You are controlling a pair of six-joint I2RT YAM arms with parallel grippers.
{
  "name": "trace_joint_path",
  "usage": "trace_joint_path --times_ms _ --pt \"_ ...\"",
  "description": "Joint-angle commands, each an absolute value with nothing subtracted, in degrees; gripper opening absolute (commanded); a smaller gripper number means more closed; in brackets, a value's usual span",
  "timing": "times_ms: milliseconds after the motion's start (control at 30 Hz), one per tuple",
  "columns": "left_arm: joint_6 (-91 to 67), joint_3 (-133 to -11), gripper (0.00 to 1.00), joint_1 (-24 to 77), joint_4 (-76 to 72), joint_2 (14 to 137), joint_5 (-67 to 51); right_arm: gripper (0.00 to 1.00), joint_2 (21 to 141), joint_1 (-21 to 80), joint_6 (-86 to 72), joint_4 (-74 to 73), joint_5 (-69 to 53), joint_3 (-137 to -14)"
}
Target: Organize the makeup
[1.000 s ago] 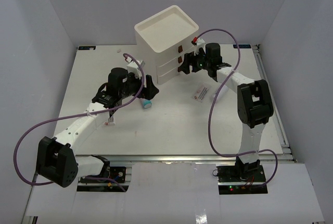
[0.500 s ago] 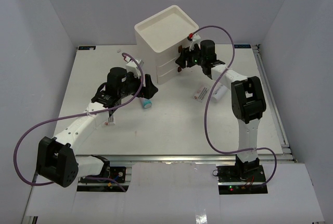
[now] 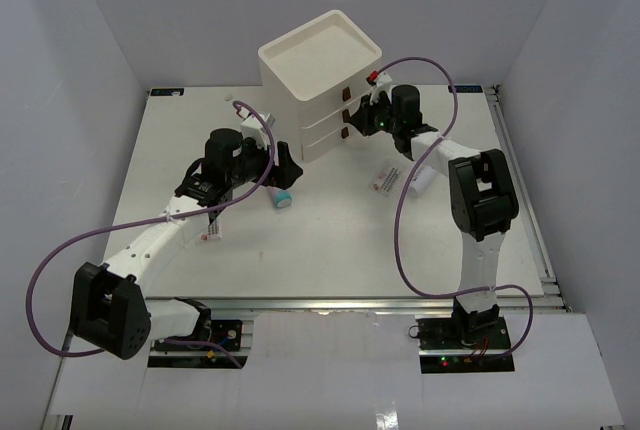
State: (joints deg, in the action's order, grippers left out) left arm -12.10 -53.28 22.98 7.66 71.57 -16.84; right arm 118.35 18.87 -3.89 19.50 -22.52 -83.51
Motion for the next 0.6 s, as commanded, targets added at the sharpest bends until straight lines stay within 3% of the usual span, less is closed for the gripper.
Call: trace_joint_path --times_ms 0,333,433,567 --pt "-12.39 -53.17 0.98 22.65 6.5 70.28 -17.78 0.08 110.66 17.29 -2.23 22.94 -24.17 -75.42" --pt "-12.53 -52.96 0.98 22.59 6.28 69.98 -17.91 0.09 100.65 15.07 0.99 24.76 -25.87 -62.69" --pt "-12.79 -53.0 0.98 22.59 6.24 70.27 -18.45 0.37 101.07 15.12 2.76 22.86 -26.41 -63.98" --pt "-12.66 -52.83 0.98 22.59 6.23 70.47 -18.12 0.59 105.14 15.37 2.9 21.31 -27.3 -69.31"
